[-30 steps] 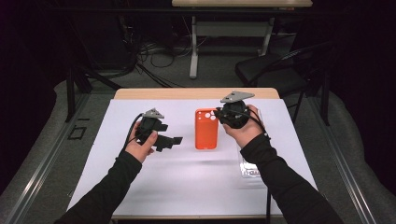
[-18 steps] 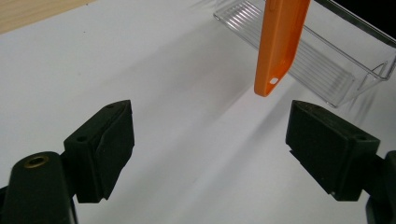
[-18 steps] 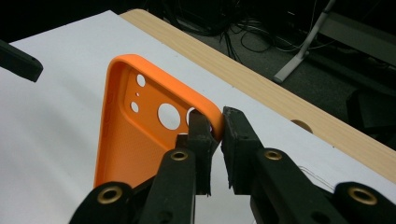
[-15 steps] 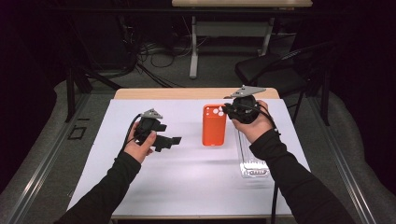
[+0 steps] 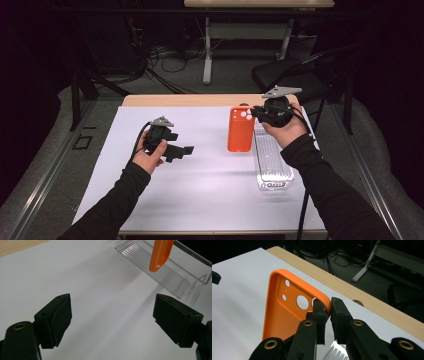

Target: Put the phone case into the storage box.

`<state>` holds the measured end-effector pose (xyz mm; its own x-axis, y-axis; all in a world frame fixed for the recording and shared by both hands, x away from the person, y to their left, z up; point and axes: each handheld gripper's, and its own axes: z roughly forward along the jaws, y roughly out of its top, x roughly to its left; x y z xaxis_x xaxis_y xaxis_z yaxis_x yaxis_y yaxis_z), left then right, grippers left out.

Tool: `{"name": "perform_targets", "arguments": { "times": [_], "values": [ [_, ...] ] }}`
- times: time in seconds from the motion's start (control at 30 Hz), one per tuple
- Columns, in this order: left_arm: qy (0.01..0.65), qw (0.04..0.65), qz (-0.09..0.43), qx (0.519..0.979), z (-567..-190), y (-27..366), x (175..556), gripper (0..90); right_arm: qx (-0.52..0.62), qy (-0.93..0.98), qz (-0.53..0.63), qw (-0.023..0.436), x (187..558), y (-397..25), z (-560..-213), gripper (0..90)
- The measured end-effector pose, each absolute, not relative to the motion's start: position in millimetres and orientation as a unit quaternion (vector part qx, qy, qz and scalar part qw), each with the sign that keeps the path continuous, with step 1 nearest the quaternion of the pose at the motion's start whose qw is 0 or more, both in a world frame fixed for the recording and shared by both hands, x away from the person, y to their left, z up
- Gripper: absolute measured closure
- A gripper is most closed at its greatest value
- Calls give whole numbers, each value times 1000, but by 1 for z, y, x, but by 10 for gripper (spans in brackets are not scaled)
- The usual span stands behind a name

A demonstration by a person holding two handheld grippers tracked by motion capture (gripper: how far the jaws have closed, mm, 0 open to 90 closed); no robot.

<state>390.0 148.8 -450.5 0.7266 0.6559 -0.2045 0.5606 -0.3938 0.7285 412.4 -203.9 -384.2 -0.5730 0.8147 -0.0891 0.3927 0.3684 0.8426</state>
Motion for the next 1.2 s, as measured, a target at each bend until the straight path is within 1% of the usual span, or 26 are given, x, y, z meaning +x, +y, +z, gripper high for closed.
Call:
{"name": "perform_targets", "arguments": {
  "times": [0.63,0.9,1.2],
  "values": [
    [366,411,57,833,-452,147,390,158,402,774,402,280,413,-246,-376,829],
    [364,410,57,834,-452,146,391,158,412,768,400,281,419,-260,-379,829],
    [365,409,57,835,-453,146,391,158,411,766,399,293,428,-272,-382,829]
  ]
}}
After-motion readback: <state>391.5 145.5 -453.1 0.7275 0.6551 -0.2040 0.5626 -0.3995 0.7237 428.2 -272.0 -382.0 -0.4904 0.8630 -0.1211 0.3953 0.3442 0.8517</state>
